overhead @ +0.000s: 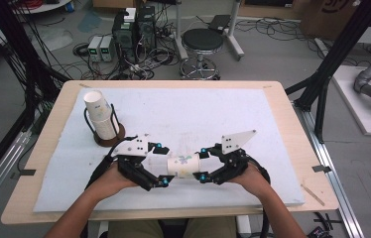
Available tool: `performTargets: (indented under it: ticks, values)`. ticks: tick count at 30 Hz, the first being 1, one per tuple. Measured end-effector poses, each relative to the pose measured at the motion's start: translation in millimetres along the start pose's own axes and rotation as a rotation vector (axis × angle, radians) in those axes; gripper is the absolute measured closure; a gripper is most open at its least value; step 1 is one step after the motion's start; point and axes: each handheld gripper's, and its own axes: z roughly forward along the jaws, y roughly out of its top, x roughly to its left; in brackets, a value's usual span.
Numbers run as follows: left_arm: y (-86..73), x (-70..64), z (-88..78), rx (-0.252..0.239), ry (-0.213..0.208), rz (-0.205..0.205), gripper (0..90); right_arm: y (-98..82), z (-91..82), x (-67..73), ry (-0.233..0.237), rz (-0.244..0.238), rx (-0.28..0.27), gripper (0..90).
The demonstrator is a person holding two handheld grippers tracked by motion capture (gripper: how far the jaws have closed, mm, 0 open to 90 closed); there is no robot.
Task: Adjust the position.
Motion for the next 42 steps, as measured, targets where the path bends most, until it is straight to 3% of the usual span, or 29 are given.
performTargets:
  ticks: [5,12,21,30,42]
  values:
    - [1.9,0.0,1.5,0.039,0.009,0.012,13.4,12.2,1.1,0.6,-0.018,-0.041,0.101,32.6]
    - [6.6,-1.3,6.6,0.111,0.011,0.051,13.9,27.8,2.9,2.3,-0.034,-0.075,0.179,32.7]
    - [9.9,-2.4,11.3,0.180,0.024,0.088,14.5,54.1,12.9,7.7,-0.064,-0.154,0.331,32.7]
    - [9.4,-3.2,15.7,0.237,0.024,0.113,15.5,71.0,24.3,11.1,-0.077,-0.194,0.436,32.7]
    - [7.6,-1.6,20.6,0.270,0.027,0.106,16.9,81.5,38.0,12.9,-0.090,-0.236,0.540,32.7]
